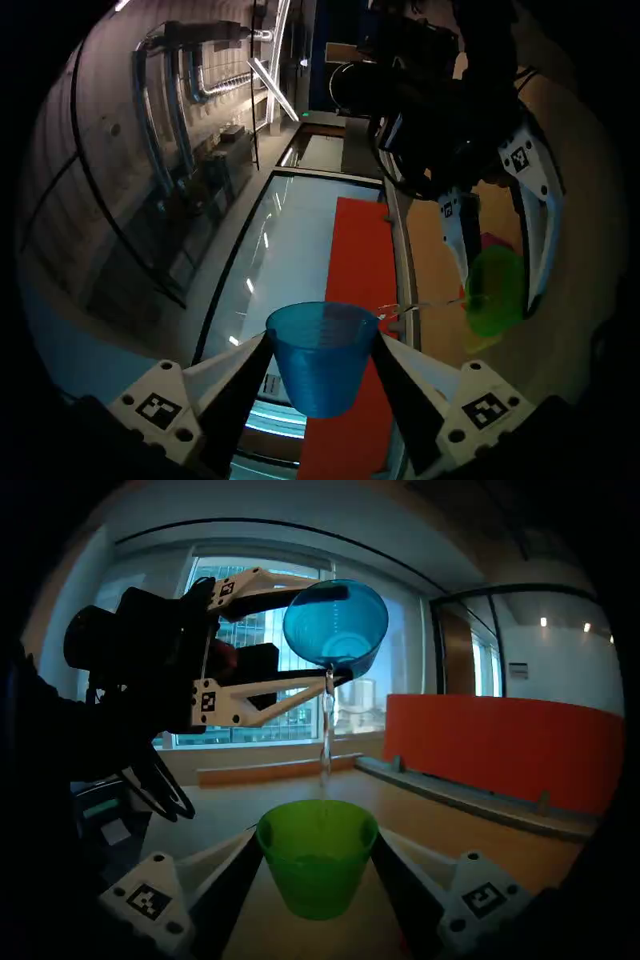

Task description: Pour water

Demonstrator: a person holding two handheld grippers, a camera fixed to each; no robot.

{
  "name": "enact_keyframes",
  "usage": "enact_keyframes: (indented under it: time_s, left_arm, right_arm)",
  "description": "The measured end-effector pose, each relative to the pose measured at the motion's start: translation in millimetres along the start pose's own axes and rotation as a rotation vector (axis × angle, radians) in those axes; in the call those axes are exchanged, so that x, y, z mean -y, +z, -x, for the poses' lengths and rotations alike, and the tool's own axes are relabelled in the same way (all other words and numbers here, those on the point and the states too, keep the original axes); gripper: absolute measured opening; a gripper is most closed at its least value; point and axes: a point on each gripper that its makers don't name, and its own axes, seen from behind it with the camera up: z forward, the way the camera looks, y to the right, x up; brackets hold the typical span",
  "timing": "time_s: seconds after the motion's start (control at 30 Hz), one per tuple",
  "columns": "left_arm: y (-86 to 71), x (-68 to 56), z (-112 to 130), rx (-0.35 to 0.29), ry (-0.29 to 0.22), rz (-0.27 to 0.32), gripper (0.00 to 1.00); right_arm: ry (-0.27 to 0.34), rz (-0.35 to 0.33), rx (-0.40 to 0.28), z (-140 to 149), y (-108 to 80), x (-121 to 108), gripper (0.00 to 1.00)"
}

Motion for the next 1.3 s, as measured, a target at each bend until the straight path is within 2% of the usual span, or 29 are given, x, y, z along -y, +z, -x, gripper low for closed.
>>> enact_keyframes:
  time_s: [0.2, 0.7, 1.3]
  left_arm:
    - [1.9, -1.6, -1.3, -0.003, 0.015, -0.001, 0.85]
    - [4.8, 3.3, -4.6, -0.008, 0.079, -0.012, 0.85]
    - [5.1, 5.9, -10.5, -0.014, 0.179, -0.025, 0.85]
  right_arm:
    - [0.001, 0.003, -0.003, -1.0, -1.0, -1.8, 0.9]
    - [0.001, 0.01, -0.007, -2.6, -2.2, -5.4, 0.9]
    - [0.004, 0.014, -0.011, -2.8, -3.5, -8.2, 0.9]
